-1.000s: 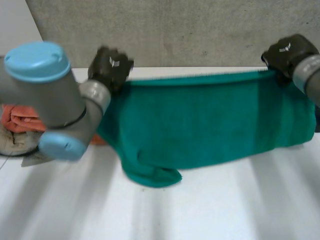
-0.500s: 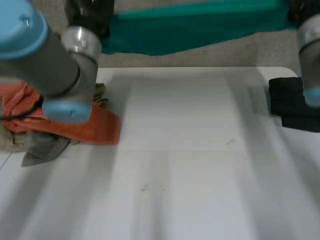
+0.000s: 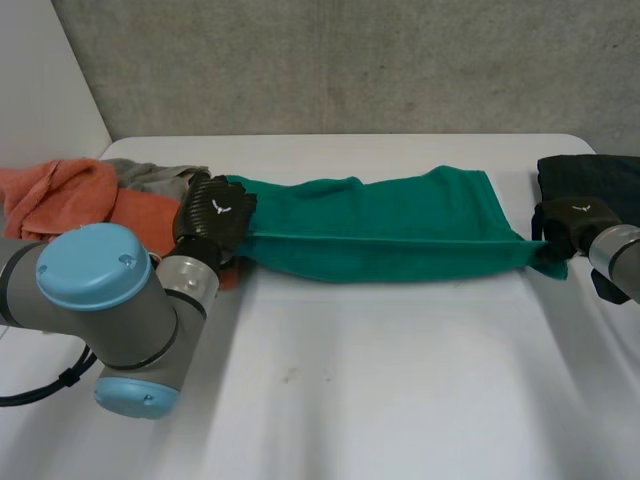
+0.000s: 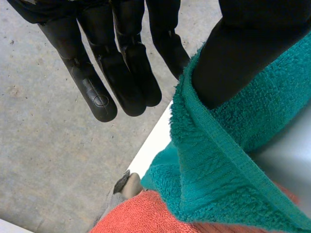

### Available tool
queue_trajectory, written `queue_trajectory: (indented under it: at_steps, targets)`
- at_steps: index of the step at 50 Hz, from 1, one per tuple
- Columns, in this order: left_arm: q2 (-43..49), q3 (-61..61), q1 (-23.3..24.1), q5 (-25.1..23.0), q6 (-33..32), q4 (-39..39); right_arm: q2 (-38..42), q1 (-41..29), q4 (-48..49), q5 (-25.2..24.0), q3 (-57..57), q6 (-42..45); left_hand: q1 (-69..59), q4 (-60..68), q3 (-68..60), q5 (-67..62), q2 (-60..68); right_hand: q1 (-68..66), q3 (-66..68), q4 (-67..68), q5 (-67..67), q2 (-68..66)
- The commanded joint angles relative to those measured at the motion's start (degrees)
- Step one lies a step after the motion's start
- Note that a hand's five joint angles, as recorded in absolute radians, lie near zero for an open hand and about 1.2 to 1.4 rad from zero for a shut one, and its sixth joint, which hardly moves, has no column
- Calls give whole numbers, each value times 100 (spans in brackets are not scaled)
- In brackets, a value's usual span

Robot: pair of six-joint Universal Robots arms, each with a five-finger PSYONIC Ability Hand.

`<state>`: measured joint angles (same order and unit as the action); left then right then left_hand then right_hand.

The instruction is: Fold the laundry.

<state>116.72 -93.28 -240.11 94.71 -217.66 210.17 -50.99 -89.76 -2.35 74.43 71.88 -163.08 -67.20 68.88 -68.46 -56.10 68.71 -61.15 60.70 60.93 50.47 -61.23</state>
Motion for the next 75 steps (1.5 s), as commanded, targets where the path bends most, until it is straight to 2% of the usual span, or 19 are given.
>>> queue_trajectory:
  at_steps: [1, 4, 6, 7, 8, 12, 15, 25, 29, 32, 35, 40, 46, 51, 56, 62, 66, 70, 75]
  targets:
    - [26, -6, -62, 4, 4, -11, 63, 231, -240, -306, -113, 31, -1280, 1112, -1154, -1390, 1129, -1885, 1930, 1907, 1953, -1877]
    - [61, -128, -185, -14, -13, -11, 11, 240, -319, -289, -51, 92, -1280, 1112, -1154, -1390, 1129, -1885, 1930, 1907, 1953, -1877]
    - [88, -155, -229, -40, -31, -11, -42, 249, -363, -324, 19, 180, 506, -674, 632, 396, -657, -1885, 1930, 1907, 1953, -1877]
    - [114, -164, -264, -93, -31, -11, -77, 249, -363, -324, 54, 215, 2949, -3117, 3074, 2839, -3100, -1885, 1930, 1907, 1953, -1877]
    - [132, -155, -273, -128, -31, -20, -112, 249, -363, -306, 98, 268, 3889, -4057, 4015, 3779, -4040, -1885, 1930, 1907, 1953, -1877]
    - [246, -129, -501, -295, -22, -73, -402, 248, -319, -307, 362, 637, 4673, -4840, 4798, 4563, -4824, -1885, 1930, 1907, 1953, -1877]
    - [299, -173, -879, -497, -31, -143, -525, 257, -310, -289, 476, 918, 4506, -4673, 4631, 4396, -4657, -1885, 1930, 1907, 1953, -1877]
    - [492, -173, -1267, -1261, 57, -811, -534, 284, -319, -262, 564, 1156, 3463, -3631, 3589, 3353, -3614, -1885, 1930, 1907, 1953, -1877]
    - [483, -129, -1293, -1455, 329, -1136, -534, 284, -319, -262, 608, 1156, 1632, -1800, 1758, 1522, -1783, -1885, 1930, 1907, 1953, -1877]
    - [448, -129, -1311, -1447, 584, -1224, -543, 292, -310, -262, 634, 1156, -1256, 1088, -1130, -1366, 1105, -1885, 1930, 1907, 1953, -1877]
    - [264, -182, -1354, -1438, 681, -1259, -552, 292, -319, -271, 669, 1173, -1280, 1112, -1154, -1390, 1129, -1885, 1930, 1907, 1953, -1877]
    - [-700, -690, -1355, -1482, 699, -1277, -937, 292, -442, -254, 854, 1366, -1280, 1112, -1154, -1390, 1129, -1885, 1930, 1907, 1953, -1877]
    - [-1941, -1087, -1328, -1438, 681, -1426, -2070, 398, -1151, -245, 1100, 2120, -1280, 1112, -1154, -1390, 1129, -1885, 1930, 1907, 1953, -1877]
    - [-3415, -1193, -1311, -1438, 637, -2249, -3108, 582, -2233, -245, 1206, 3053, -1280, 1112, -1154, -1390, 1129, -1885, 1930, 1907, 1953, -1877]
    - [-4192, -1026, -1328, -1508, 611, -3218, -3916, 819, -3060, -306, 1285, 4099, -1280, 1112, -1154, -1390, 1129, -1885, 1930, 1907, 1953, -1877]
    - [-3824, -1061, -1302, -1517, 602, -3668, -3971, 793, -3061, -254, 1548, 4276, -1280, 1112, -1154, -1390, 1129, -1885, 1930, 1907, 1953, -1877]
    - [-3060, -1008, -1284, -1526, 593, -3659, -3489, 785, -2886, -245, 1628, 4250, -1280, 1112, -1154, -1390, 1129, -1885, 1930, 1907, 1953, -1877]
    - [-2208, -692, -1188, -1517, 593, -3343, -2794, 776, -2456, -96, 1584, 4171, -1280, 1112, -1154, -1390, 1129, -1885, 1930, 1907, 1953, -1877]
    - [-1109, 19, -1003, -1447, 593, -2728, -2110, 671, -1597, 465, 1330, 3943, -1280, 1112, -1154, -1390, 1129, -1885, 1930, 1907, 1953, -1877]
